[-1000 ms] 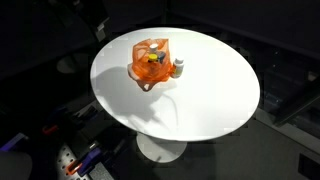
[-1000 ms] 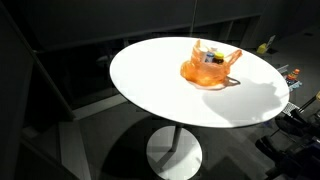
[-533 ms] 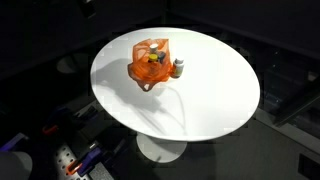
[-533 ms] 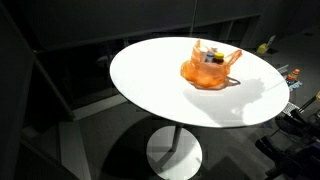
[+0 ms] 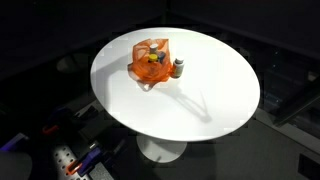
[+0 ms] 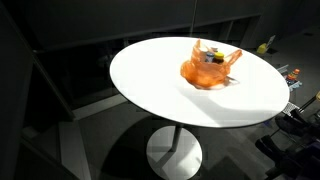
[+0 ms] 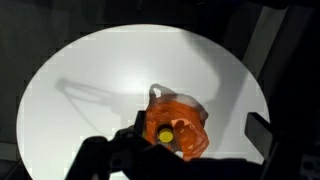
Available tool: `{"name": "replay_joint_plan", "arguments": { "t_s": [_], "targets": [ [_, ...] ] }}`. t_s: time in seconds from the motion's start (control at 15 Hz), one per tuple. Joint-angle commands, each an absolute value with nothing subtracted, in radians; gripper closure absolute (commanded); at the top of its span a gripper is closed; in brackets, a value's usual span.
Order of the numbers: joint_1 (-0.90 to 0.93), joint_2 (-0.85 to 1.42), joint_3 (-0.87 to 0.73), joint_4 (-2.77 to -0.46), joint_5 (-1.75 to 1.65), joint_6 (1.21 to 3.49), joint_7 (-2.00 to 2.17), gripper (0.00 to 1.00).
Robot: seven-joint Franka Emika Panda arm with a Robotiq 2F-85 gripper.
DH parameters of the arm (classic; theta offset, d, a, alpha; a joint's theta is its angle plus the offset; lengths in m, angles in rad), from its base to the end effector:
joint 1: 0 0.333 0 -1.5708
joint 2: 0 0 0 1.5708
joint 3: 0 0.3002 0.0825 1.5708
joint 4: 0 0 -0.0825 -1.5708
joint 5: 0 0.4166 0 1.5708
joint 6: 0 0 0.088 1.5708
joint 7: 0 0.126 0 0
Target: Put the white container in the orange plastic bag
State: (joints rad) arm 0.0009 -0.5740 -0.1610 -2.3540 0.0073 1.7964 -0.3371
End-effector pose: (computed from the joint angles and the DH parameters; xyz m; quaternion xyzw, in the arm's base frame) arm 0.4163 -0.0700 0.4965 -0.9939 -0.0999 -0.0161 0.0446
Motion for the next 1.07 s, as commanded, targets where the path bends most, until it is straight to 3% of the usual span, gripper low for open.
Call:
{"name": "replay_joint_plan", "arguments": {
  "t_s": [0.0,0.6,1.0],
  "targets": [
    [0.003,-0.429,-0.174,-2.231,0.025,1.792,-0.356,0.00],
    [-0.026,-0.197,-0.189,-2.134,0.025,1.966,-0.462,0.00],
    [-0.042,-0.189,-0.169,-2.163,0.011,1.983,-0.439,0.00]
  ]
}}
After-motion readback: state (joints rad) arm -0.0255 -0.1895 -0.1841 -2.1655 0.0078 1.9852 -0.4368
